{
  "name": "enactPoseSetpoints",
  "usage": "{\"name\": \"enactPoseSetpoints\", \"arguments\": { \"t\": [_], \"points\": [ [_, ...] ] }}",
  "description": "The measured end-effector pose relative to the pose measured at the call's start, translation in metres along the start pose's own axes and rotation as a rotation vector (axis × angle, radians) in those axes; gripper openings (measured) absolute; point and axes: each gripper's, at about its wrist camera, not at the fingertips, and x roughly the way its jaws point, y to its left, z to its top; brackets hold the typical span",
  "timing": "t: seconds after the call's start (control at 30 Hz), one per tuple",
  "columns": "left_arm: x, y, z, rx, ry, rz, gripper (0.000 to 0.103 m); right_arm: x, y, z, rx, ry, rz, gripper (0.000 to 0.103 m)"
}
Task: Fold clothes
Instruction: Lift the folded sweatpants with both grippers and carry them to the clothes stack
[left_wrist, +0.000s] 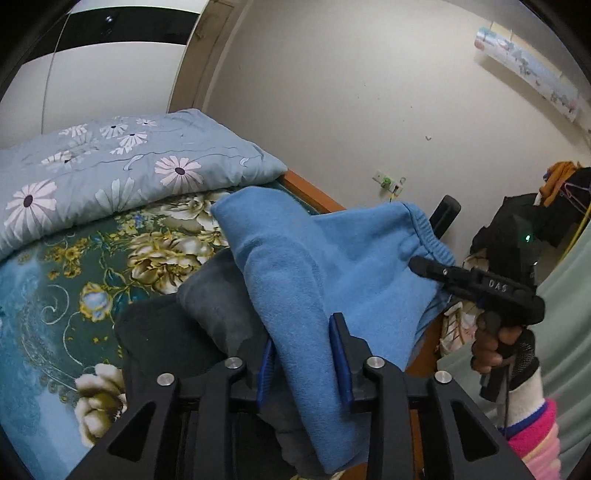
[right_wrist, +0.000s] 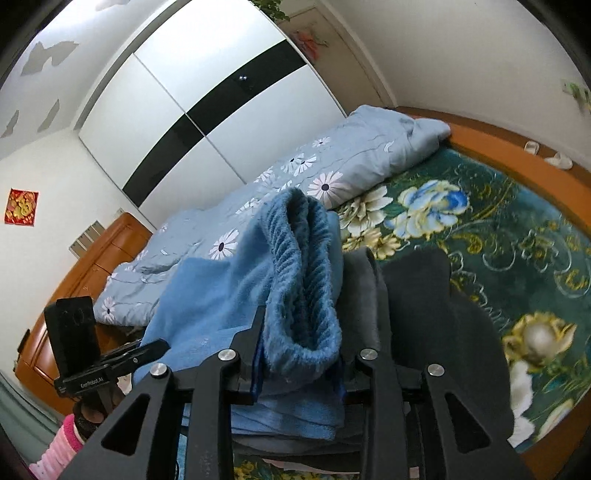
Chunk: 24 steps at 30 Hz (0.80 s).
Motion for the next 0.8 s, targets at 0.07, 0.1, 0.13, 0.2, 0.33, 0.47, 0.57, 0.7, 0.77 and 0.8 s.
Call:
{"name": "enactPoseSetpoints", "arguments": {
  "t": [0.07, 0.1, 0.13, 0.2, 0.33, 0.47, 0.57, 0.7, 0.77, 0.8],
  "points": [
    [0.004, 0.002, -0.002, 0.009, 0.011, 0.03, 0.055, 0.004, -0.005, -0.002, 0.013, 0.007, -0.014, 0.032],
    [0.006, 0.003, -0.004, 0.014, 0.017, 0.046, 0.056, 0.006, -0.007, -0.003, 0.02, 0.013, -0.021, 0.032],
    [0.007, 0.005, -0.004, 0.005, 0.02, 0.048, 0.056, 0.009, -0.009, -0.004, 0.027, 0.018, -0.028, 0.032],
    [0.007, 0.007, -0.004, -0.009, 0.022, 0.052, 0.057, 0.012, -0.011, -0.006, 0.037, 0.022, -0.041, 0.032],
    [-0.007, 0.001, -0.004, 0.036, 0.001, 0.065, 0.058, 0.003, 0.004, -0.005, 0.0, 0.012, -0.082, 0.039],
    [-0.028, -0.005, 0.002, 0.104, -0.018, 0.069, 0.06, -0.017, 0.021, 0.0, -0.069, -0.016, -0.157, 0.042],
    [-0.047, -0.006, 0.011, 0.122, -0.086, 0.09, 0.06, -0.038, 0.031, 0.006, -0.117, -0.078, -0.207, 0.045],
    [-0.057, -0.015, 0.023, 0.116, -0.161, 0.074, 0.061, -0.048, 0.059, 0.017, -0.215, -0.121, -0.214, 0.045],
    [-0.053, -0.026, 0.025, 0.132, -0.164, 0.073, 0.062, -0.038, 0.075, 0.02, -0.28, -0.108, -0.22, 0.045],
    [-0.048, -0.032, 0.025, 0.134, -0.162, 0.065, 0.062, -0.032, 0.081, 0.021, -0.297, -0.102, -0.227, 0.045]
  ]
}}
